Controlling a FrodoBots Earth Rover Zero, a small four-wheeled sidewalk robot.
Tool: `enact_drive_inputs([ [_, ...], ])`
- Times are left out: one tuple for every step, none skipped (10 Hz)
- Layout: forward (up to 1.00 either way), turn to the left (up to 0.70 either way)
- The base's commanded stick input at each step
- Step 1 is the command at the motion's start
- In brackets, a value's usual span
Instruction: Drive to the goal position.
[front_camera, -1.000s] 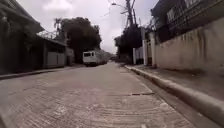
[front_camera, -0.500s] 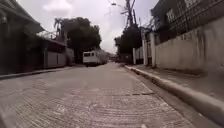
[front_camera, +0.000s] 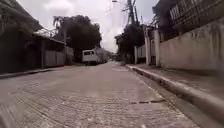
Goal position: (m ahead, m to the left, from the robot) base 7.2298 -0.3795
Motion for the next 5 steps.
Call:
enact_drive_inputs([
  [1.0,-0.06],
  [1.0,-0.22],
  [1.0,-0.38],
  [1.0,-0.32],
  [1.0,0.0],
])
